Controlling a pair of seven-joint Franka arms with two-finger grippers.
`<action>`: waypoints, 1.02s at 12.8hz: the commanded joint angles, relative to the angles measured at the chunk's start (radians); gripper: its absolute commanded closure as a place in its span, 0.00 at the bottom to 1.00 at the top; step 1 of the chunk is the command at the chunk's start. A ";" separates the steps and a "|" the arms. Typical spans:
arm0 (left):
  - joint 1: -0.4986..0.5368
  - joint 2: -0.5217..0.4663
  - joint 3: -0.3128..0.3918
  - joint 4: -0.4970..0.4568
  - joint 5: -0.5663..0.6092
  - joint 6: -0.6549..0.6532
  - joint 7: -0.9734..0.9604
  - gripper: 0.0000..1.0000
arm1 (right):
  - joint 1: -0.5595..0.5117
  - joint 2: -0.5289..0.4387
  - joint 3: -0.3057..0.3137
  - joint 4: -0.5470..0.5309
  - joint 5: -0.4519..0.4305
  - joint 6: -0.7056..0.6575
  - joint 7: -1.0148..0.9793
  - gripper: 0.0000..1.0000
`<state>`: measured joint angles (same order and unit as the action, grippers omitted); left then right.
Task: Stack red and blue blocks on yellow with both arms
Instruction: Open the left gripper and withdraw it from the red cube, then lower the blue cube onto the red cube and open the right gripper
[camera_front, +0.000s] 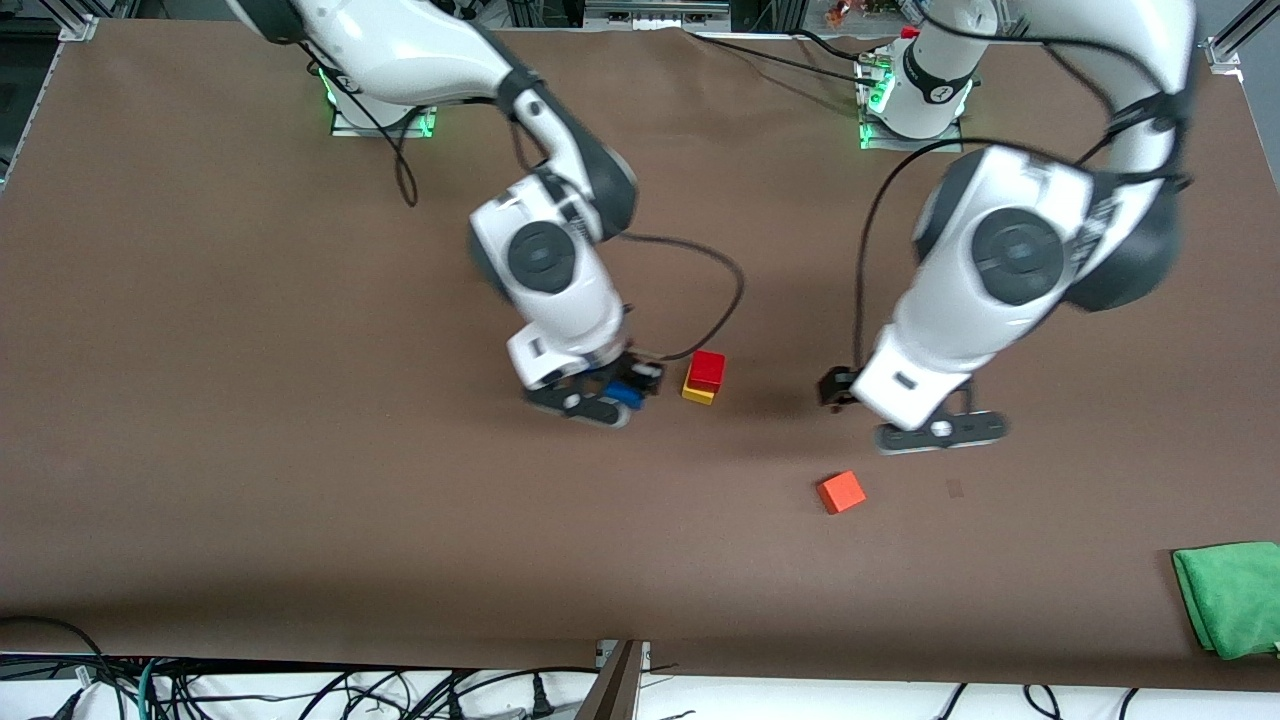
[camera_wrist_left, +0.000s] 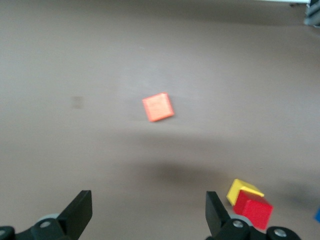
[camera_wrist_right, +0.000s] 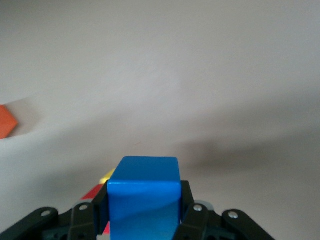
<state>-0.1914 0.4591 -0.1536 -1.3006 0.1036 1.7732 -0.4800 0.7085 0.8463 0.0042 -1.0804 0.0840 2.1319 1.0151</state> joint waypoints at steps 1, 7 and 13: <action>0.099 -0.100 -0.007 -0.014 0.008 -0.124 0.156 0.00 | 0.075 0.049 -0.023 0.059 -0.047 0.055 0.149 0.68; 0.241 -0.218 0.002 0.020 0.008 -0.320 0.371 0.00 | 0.123 0.082 -0.024 0.060 -0.090 0.102 0.195 0.67; 0.242 -0.295 0.092 -0.103 -0.097 -0.337 0.371 0.00 | 0.131 0.096 -0.023 0.060 -0.096 0.137 0.229 0.28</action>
<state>0.0507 0.1800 -0.0767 -1.3605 0.0297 1.4269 -0.1294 0.8295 0.9226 -0.0105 -1.0606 0.0018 2.2680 1.2174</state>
